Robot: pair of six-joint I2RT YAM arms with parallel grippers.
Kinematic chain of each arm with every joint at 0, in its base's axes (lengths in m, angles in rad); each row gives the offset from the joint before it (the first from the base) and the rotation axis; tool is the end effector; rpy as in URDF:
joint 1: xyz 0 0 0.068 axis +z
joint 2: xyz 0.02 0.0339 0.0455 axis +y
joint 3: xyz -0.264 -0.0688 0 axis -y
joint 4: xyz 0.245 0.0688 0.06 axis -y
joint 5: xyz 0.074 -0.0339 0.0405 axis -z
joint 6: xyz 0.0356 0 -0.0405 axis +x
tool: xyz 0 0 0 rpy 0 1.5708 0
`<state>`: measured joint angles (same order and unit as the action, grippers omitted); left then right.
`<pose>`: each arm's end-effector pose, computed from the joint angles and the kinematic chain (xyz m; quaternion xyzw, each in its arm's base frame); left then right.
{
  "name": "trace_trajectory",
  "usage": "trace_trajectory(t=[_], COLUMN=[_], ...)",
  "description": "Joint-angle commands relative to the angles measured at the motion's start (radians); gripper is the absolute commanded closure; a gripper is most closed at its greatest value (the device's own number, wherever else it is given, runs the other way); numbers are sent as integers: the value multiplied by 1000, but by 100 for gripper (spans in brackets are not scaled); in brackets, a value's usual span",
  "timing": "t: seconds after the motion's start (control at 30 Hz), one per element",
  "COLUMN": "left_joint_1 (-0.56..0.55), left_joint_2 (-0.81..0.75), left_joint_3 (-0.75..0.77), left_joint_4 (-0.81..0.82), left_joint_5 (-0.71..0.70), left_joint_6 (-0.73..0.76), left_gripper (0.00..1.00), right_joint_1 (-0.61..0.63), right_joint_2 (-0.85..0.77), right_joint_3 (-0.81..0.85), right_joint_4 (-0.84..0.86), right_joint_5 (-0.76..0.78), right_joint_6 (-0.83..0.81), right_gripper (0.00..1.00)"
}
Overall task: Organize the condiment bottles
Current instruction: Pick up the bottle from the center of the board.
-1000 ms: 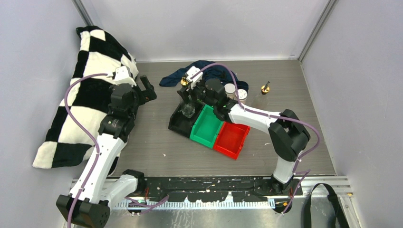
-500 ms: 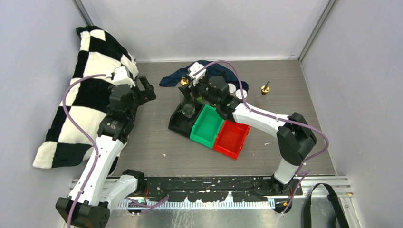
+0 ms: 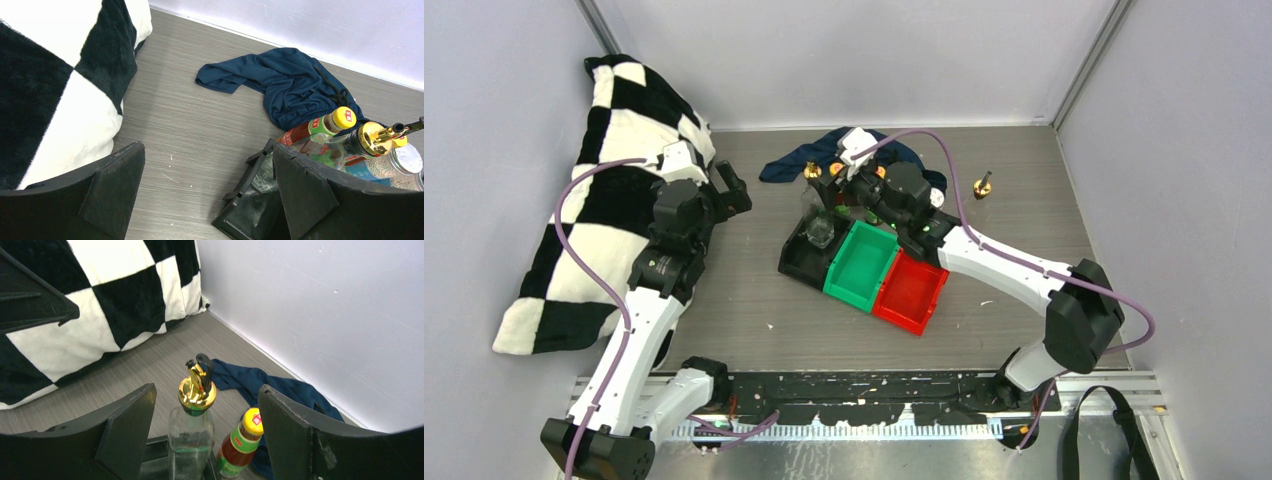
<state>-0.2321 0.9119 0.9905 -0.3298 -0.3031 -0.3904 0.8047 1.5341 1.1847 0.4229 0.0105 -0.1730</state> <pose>0.1995 -0.0362 0.3744 -0.1540 0.7713 -0.0720 0.6133 0.2570 0.2666 0.3579 -0.3162 0.6027 0.2242 0.6975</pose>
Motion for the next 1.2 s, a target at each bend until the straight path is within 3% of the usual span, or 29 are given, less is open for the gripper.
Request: trace_trajectory(t=[0.0,0.43,0.73,0.93,1.17], left_joint_1=[6,7,7,9,16], left_joint_2=[-20,-20,-18,-13,-9], left_joint_3=[-2,-1,-1,-1,-1], left_joint_4=[37,38,39,43,46], left_joint_5=[4,9,9,9,12], left_joint_6=[-14,-16,-15,-13,-13], left_gripper=[0,0,0,0,0], right_joint_1=[6,-32,-176,-229,-245], right_joint_2=[-73,-82,-35,35,83], right_joint_3=[-48,-122,-75,54,139], right_joint_4=[35,68,44,-114,-208], right_joint_5=[71,110,-107,-274,-351], right_joint_6=[12,48,172,173,159], right_gripper=[20,24,30,30,27])
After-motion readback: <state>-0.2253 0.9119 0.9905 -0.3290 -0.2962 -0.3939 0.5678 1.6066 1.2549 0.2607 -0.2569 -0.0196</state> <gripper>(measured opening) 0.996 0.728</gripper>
